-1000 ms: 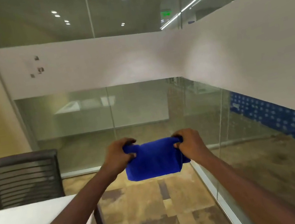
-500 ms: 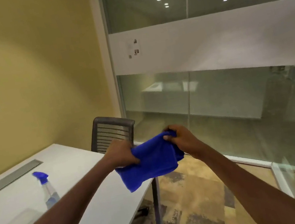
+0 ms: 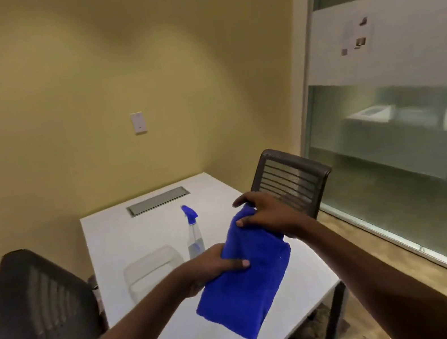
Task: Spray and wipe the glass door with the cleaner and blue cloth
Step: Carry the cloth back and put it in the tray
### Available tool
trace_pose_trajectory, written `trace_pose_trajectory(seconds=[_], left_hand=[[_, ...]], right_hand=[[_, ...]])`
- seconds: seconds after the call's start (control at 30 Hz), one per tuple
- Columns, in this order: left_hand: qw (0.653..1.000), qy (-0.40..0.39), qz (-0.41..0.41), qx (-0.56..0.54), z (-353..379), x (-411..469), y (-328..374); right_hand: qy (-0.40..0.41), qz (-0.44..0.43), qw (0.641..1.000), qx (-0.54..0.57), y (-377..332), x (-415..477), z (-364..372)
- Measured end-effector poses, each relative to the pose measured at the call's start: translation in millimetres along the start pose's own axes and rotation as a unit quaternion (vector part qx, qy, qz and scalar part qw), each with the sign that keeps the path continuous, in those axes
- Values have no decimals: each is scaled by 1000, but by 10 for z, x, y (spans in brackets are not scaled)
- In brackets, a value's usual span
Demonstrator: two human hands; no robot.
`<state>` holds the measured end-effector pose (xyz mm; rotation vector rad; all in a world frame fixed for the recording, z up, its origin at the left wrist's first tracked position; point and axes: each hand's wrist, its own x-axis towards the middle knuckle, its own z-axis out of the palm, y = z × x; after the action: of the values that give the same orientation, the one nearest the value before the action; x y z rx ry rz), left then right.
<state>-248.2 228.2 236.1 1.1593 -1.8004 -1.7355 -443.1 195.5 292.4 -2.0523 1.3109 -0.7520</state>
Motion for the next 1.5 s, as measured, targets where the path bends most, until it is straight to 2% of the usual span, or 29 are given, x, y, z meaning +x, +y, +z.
trace_pose_trajectory(seconds=[0.17,0.23,0.33,0.43,0.5,0.53,0.67,0.8,0.9,1.1,1.23,1.4,1.5], left_hand=[[994,69,31,-76,-737,-25,-311],[989,96,50,-97,-1070,-22,-389],[978,148,75,-126,-1536,-13,-464],[964,195,98,-153,-1904,18,-609],[957,213,108,-167,-2100,53,-756],[953,226,108,-170,-2185,70,-838],[940,299,74,-149,-2485,177,-1183],[916,368,-3,-156,-2755,301,-1632],[897,399,-64,-176,-2957,410,-1953],[878,426,-153,-157,-3323,702,-2529],[870,441,-214,-55,-3484,911,-2891],[821,448,-316,159,-3509,1098,-3206],[808,448,-311,224,-3449,1187,-3326]], right_hand=[[-8,44,998,47,-75,966,504],[4,76,989,125,-114,1301,647],[6,134,941,309,-32,1687,917],[-121,162,886,416,119,1897,1393],[-165,161,853,468,134,2000,1723],[-172,152,849,476,133,2073,1860],[-186,102,879,426,159,2424,2274],[-188,105,893,395,417,2743,2736],[-219,108,883,400,652,2962,3081],[-278,180,862,383,1021,3480,3574],[-307,180,873,335,1222,3727,3871],[-341,177,878,286,1482,3758,4181],[-355,173,886,242,1627,3766,4344]])
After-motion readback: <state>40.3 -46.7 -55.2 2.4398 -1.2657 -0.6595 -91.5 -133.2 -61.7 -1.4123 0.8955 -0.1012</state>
